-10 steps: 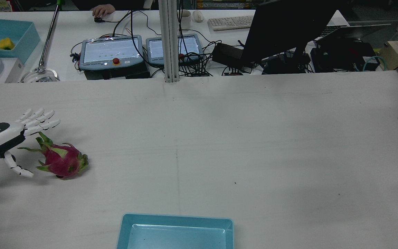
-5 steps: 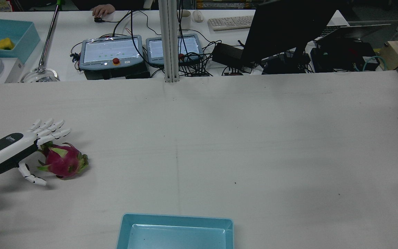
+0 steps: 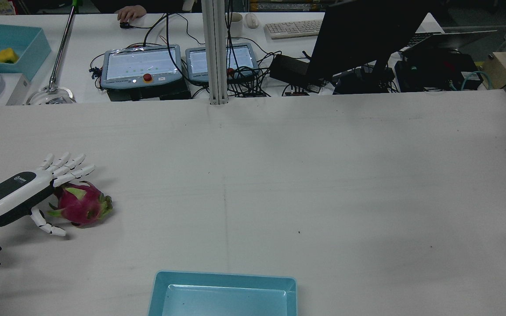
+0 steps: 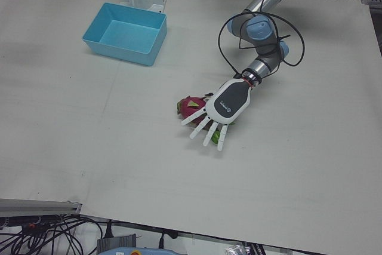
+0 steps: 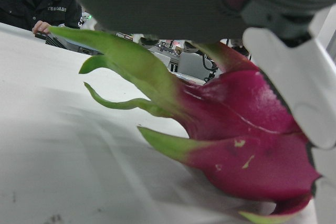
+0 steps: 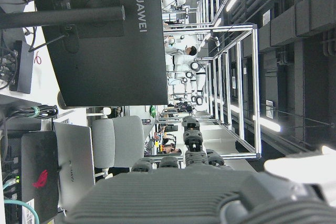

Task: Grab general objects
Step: 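Close the left hand's fingers around the dragon fruit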

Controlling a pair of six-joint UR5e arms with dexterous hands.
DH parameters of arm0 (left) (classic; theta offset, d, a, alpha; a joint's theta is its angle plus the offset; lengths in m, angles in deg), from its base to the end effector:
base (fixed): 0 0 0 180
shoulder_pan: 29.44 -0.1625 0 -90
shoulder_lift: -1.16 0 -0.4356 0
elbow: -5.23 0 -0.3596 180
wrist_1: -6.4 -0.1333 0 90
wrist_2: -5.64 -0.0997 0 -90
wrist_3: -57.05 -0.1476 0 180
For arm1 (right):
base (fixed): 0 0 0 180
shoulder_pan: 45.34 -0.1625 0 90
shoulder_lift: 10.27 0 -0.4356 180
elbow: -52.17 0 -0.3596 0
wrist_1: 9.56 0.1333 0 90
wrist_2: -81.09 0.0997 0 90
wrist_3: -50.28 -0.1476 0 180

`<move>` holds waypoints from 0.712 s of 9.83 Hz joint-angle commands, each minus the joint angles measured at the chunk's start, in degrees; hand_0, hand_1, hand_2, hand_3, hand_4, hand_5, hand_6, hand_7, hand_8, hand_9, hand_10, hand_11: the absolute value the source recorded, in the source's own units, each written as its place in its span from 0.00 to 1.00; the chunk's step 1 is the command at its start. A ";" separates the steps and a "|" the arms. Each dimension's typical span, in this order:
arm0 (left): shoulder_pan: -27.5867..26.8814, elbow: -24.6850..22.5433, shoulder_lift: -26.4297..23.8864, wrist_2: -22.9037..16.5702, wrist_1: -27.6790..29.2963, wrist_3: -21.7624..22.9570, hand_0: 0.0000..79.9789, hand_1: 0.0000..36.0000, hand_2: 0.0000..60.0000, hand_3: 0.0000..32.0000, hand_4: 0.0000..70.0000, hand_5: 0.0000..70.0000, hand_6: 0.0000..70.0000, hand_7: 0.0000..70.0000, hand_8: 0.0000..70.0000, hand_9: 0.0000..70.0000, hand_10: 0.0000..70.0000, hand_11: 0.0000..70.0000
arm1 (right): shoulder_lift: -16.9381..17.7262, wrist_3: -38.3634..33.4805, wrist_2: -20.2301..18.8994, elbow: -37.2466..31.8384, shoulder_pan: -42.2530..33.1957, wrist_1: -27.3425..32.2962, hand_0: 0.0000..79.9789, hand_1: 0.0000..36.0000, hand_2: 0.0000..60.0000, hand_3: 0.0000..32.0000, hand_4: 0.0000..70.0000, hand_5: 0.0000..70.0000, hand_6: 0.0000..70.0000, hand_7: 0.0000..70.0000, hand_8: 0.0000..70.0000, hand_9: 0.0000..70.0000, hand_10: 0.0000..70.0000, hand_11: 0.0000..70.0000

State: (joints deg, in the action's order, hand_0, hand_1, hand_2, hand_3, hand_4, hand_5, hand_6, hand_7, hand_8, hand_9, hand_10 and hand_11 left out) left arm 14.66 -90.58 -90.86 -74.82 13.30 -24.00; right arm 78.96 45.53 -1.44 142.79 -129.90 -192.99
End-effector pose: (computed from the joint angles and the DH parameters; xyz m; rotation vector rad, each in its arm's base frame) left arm 0.2764 -0.4875 0.6083 0.6888 1.7708 -0.7945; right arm 0.1036 -0.5202 0.6942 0.0455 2.1263 -2.1997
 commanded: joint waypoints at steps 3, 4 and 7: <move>-1.57 -0.08 -0.97 2.77 -1.89 -1.74 0.72 0.88 0.35 0.31 0.00 0.00 0.00 0.01 0.00 0.00 0.00 0.00 | -0.03 0.00 0.00 0.00 0.00 0.00 0.00 0.00 0.00 0.00 0.00 0.00 0.00 0.00 0.00 0.00 0.00 0.00; -1.65 0.00 -0.97 2.77 -1.98 -1.83 0.73 0.88 0.35 0.08 0.00 0.01 0.00 0.00 0.00 0.00 0.00 0.00 | -0.03 0.00 0.00 0.00 0.00 0.00 0.00 0.00 0.00 0.00 0.00 0.00 0.00 0.00 0.00 0.00 0.00 0.00; -1.65 -0.26 -1.05 2.77 -1.89 -2.97 0.75 0.86 0.30 0.00 0.14 0.33 0.00 0.00 0.00 0.00 0.00 0.00 | 0.06 0.00 0.00 0.00 0.00 0.00 0.00 0.00 0.00 0.00 0.00 0.00 0.00 0.00 0.00 0.00 0.00 0.00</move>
State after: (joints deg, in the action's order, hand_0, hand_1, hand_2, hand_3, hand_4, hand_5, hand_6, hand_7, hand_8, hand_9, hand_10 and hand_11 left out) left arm 13.06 -90.61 -91.85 -72.08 11.41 -25.93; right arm 78.95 45.53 -1.44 142.78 -129.89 -192.99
